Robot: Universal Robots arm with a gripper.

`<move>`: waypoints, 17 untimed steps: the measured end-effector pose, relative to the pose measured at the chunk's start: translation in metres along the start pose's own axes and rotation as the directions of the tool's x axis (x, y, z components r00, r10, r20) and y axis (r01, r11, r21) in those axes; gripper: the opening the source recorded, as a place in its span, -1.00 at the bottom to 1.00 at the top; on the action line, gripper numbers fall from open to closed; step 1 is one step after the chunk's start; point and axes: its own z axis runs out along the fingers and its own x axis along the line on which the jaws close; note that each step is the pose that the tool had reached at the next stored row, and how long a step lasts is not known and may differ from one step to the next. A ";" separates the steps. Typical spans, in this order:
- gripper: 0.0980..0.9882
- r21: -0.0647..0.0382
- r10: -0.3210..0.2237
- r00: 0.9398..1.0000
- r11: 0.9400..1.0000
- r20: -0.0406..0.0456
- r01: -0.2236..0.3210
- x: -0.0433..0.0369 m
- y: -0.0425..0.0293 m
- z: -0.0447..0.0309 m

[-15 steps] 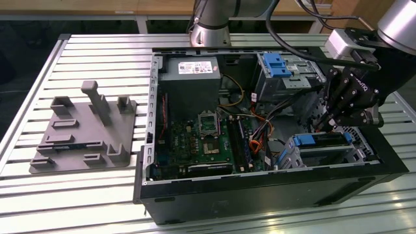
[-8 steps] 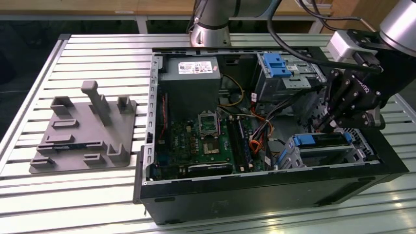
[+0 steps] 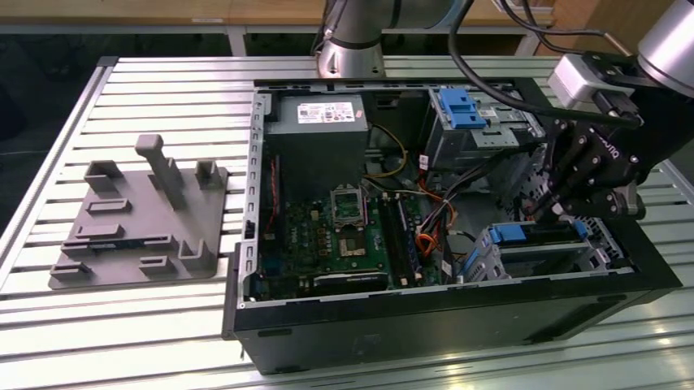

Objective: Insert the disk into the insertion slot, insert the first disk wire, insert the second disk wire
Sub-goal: 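Insert the second disk wire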

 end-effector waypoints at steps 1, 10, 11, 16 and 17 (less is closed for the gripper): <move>-0.89 0.000 0.000 1.000 1.000 0.000 0.000 0.0005 -0.0001 0.0000; -0.89 0.000 0.000 1.000 1.000 0.001 0.000 0.0018 -0.0021 0.0023; -0.89 0.000 0.000 1.000 1.000 0.001 0.000 0.0018 -0.0023 0.0028; -0.89 0.000 0.000 1.000 1.000 0.001 0.000 0.0018 -0.0024 0.0038; -0.89 0.000 0.000 1.000 1.000 0.001 0.000 0.0018 -0.0025 0.0040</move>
